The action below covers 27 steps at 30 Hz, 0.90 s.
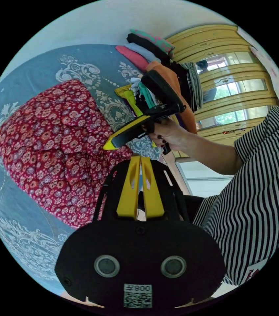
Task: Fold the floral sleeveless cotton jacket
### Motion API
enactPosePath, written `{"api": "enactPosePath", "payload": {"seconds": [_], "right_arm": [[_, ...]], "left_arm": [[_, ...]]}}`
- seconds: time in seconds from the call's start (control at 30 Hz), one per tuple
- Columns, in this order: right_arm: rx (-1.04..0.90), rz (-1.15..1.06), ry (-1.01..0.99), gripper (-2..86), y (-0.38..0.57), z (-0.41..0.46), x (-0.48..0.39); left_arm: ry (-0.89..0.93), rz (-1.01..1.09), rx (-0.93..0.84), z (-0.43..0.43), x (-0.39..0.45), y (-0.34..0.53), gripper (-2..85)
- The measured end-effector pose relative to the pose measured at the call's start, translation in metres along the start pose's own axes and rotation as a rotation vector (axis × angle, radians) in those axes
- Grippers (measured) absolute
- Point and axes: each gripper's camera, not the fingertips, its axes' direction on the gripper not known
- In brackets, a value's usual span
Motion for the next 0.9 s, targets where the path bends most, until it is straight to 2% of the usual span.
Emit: {"api": "enactPosePath", "payload": {"seconds": [0.13, 0.23, 0.4, 0.57, 0.77, 0.9], "right_arm": [[-0.017, 0.0, -0.013, 0.0, 0.011, 0.006, -0.011], [-0.018, 0.0, 0.006, 0.1, 0.019, 0.013, -0.023], [-0.039, -0.036, 0.207, 0.1, 0.03, 0.023, -0.048], [-0.185, -0.162, 0.314, 0.1, 0.045, 0.045, -0.092], [-0.212, -0.291, 0.589, 0.2, 0.071, 0.089, -0.121], [-0.219, -0.321, 0.629, 0.3, 0.078, 0.102, -0.128]], "left_arm": [[-0.116, -0.073, 0.147, -0.013, -0.016, -0.017, 0.5], [-0.189, -0.073, 0.087, 0.006, -0.032, -0.048, 0.2], [-0.162, -0.07, -0.011, 0.042, -0.04, -0.077, 0.1], [-0.144, -0.068, 0.024, 0.033, -0.038, -0.071, 0.1], [-0.159, -0.056, -0.002, 0.039, -0.045, -0.077, 0.2], [-0.106, -0.059, 0.019, 0.02, -0.052, -0.071, 0.2]]}}
